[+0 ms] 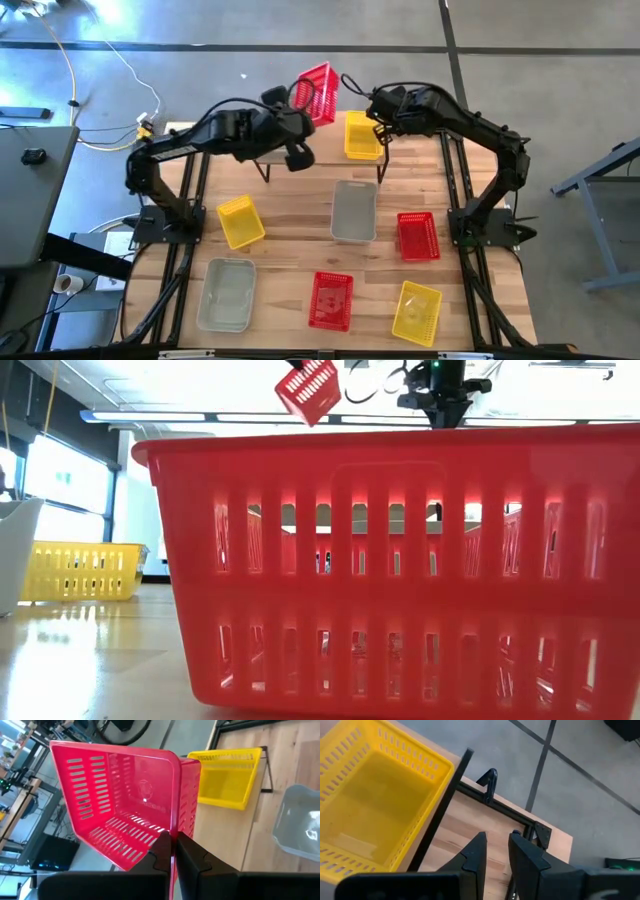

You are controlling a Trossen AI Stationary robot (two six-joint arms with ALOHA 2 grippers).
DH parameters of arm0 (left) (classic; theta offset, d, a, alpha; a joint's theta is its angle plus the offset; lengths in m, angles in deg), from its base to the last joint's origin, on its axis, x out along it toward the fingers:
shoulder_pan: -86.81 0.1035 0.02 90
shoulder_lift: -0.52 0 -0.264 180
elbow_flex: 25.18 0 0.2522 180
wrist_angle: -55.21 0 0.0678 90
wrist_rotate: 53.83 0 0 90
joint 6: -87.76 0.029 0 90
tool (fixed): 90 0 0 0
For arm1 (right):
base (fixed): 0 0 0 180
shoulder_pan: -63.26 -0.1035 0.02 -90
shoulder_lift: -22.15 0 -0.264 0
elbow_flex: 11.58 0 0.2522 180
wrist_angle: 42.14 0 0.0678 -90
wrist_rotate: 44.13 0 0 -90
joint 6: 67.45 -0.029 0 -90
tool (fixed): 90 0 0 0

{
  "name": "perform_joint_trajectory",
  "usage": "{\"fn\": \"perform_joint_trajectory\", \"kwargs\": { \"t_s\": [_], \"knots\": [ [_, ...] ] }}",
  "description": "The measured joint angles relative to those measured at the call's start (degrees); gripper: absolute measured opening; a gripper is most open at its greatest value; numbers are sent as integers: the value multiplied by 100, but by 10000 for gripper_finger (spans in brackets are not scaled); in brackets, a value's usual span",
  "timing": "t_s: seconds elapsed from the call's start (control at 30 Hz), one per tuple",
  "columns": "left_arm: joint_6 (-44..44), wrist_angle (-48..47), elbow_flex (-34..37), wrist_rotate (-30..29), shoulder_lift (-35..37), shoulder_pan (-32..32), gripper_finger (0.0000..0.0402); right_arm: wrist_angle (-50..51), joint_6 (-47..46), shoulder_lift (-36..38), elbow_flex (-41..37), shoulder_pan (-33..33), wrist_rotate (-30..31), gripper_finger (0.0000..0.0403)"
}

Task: Stack baskets on shelf by color
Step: Put the top red bin on the shelf

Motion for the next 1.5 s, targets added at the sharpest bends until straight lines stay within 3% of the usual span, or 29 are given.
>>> {"fn": "perform_joint_trajectory", "kwargs": {
  "t_s": [0.83, 1.5],
  "knots": [
    [-296, -557, -102, 96, -1303, 26, 1, 0, 91, 0, 0, 35, 24, 69],
    [-485, -678, -43, 547, -1455, 434, 1, -4, 102, 0, 4, 35, 2, 69]
  ]
}}
